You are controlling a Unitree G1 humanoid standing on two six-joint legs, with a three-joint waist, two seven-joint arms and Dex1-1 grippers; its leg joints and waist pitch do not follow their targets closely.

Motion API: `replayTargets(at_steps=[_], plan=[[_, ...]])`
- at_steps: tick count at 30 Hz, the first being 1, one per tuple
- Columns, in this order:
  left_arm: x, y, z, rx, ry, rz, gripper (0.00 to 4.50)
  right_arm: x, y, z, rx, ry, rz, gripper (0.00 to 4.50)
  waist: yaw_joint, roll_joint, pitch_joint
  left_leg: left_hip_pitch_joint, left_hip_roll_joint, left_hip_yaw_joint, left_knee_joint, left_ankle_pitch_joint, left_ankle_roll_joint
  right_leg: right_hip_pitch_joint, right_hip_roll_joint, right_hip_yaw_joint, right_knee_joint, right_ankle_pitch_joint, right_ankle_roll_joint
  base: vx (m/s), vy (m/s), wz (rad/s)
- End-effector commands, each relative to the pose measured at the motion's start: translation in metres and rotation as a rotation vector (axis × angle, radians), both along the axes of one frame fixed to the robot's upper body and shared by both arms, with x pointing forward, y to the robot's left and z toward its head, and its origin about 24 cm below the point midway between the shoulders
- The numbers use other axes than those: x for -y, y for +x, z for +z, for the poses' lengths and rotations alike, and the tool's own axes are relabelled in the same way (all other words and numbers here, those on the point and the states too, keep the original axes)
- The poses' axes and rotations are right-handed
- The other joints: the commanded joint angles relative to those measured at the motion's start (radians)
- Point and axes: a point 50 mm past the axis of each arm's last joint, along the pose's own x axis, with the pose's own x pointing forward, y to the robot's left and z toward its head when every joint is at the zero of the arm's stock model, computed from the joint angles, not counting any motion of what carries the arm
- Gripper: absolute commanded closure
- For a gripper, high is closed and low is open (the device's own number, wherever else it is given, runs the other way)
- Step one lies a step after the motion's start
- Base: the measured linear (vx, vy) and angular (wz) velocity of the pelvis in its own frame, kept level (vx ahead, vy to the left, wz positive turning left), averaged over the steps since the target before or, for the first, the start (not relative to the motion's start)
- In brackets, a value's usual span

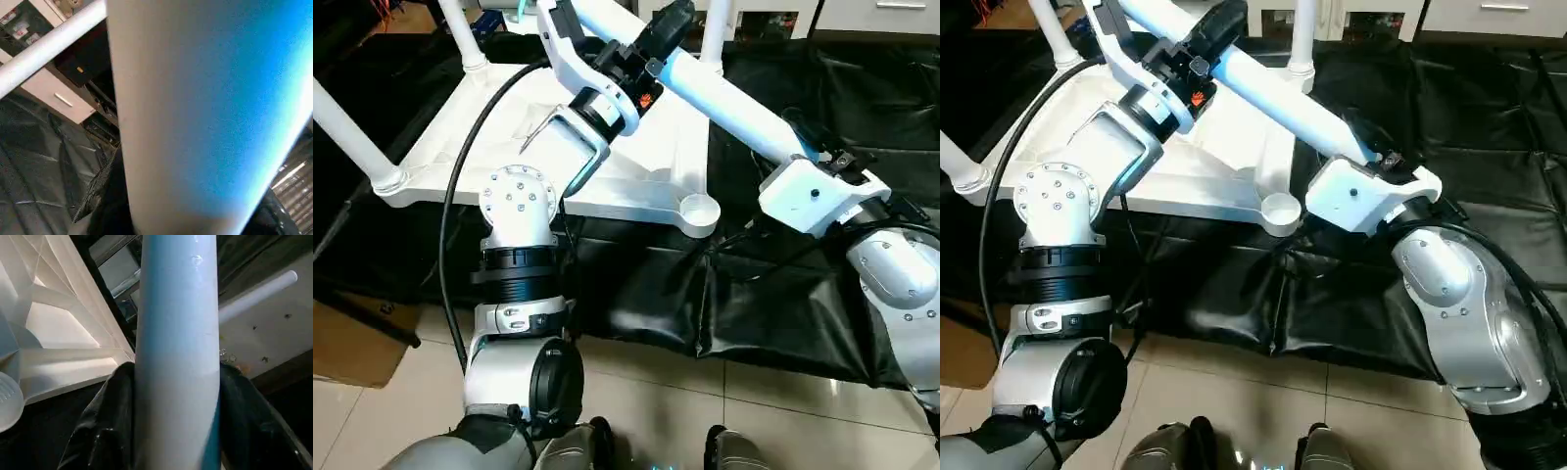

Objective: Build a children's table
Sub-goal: Pick table leg

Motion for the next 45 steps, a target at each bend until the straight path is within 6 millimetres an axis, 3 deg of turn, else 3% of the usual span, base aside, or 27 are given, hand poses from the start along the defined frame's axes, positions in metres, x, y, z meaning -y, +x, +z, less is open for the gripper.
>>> replayTargets(at_steps=[1, 8, 15, 19, 25, 28, 32, 35, 45], plan=[[-0.002, -0.001, 0.01, 0.029, -0.023, 0.002, 2.86, -0.002, 0.001, -0.006, -0.033, -0.018, 0.01, 2.1, -0.003, -0.023, -0.086, 0.043, 0.034, -0.028, -0.054, -0.198, 0.13, 0.056, -0.013, 0.014, -0.062, -0.141, -0.229, 0.0, 0.0, 0.0], [0.0, 0.0, 0.009, 0.019, -0.009, 0.014, 2.87, -0.004, 0.0, -0.005, -0.043, 0.008, 0.038, 1.49, -0.004, -0.023, -0.083, 0.044, 0.034, -0.027, -0.056, -0.214, 0.129, 0.055, -0.013, 0.014, -0.063, -0.143, -0.23, 0.0, 0.0, 0.0], [-0.002, 0.008, 0.005, -0.026, 0.114, 0.131, 2.87, -0.013, -0.005, -0.009, -0.092, 0.041, 0.111, 0.79, -0.005, -0.019, -0.084, 0.045, 0.035, -0.03, -0.056, -0.225, 0.127, 0.056, -0.012, 0.013, -0.064, -0.142, -0.216, 0.0, 0.0, 0.0], [-0.001, 0.015, 0.005, -0.063, 0.206, 0.252, 2.87, -0.018, 0.0, -0.01, -0.076, -0.01, 0.066, 0.52, -0.005, -0.017, -0.086, 0.043, 0.035, -0.033, -0.056, -0.21, 0.111, 0.057, -0.01, 0.012, -0.06, -0.122, -0.218, 0.0, 0.0, 0.0], [-0.001, 0.019, 0.008, -0.122, 0.188, 0.343, 2.87, -0.023, 0.013, -0.01, -0.017, -0.082, -0.007, 0.09, -0.006, -0.021, -0.091, 0.042, 0.03, -0.029, -0.049, -0.189, 0.12, 0.057, -0.013, 0.013, -0.057, -0.105, -0.235, 0.0, 0.0, 0.0], [-0.005, 0.023, 0.008, -0.195, 0.138, 0.409, 2.87, -0.029, 0.022, -0.01, -0.001, -0.084, -0.033, 0.01, -0.007, -0.018, -0.092, 0.041, 0.031, -0.031, -0.048, -0.182, 0.128, 0.058, -0.01, 0.011, -0.055, -0.093, -0.241, 0.0, 0.0, 0.0], [-0.008, 0.025, 0.01, -0.25, 0.078, 0.421, 2.87, -0.034, 0.029, -0.01, 0.013, -0.082, -0.062, 0.01, -0.006, -0.022, -0.093, 0.043, 0.031, -0.03, -0.047, -0.174, 0.133, 0.059, -0.011, 0.012, -0.055, -0.086, -0.241, 0.0, 0.0, 0.0], [-0.009, 0.024, 0.013, -0.272, 0.037, 0.407, 2.87, -0.039, 0.034, -0.012, 0.017, -0.086, -0.064, 0.01, -0.006, -0.02, -0.095, 0.042, 0.028, -0.028, -0.043, -0.156, 0.141, 0.057, -0.01, 0.011, -0.051, -0.064, -0.261, 0.0, 0.0, 0.0], [-0.005, 0.022, 0.018, -0.318, -0.029, 0.369, 2.87, -0.054, 0.046, -0.009, 0.046, -0.1, -0.056, 0.01, -0.005, -0.019, -0.092, 0.044, 0.032, -0.029, -0.045, -0.157, 0.138, 0.054, -0.008, 0.012, -0.048, -0.064, -0.255, 0.0, 0.0, 0.0]])
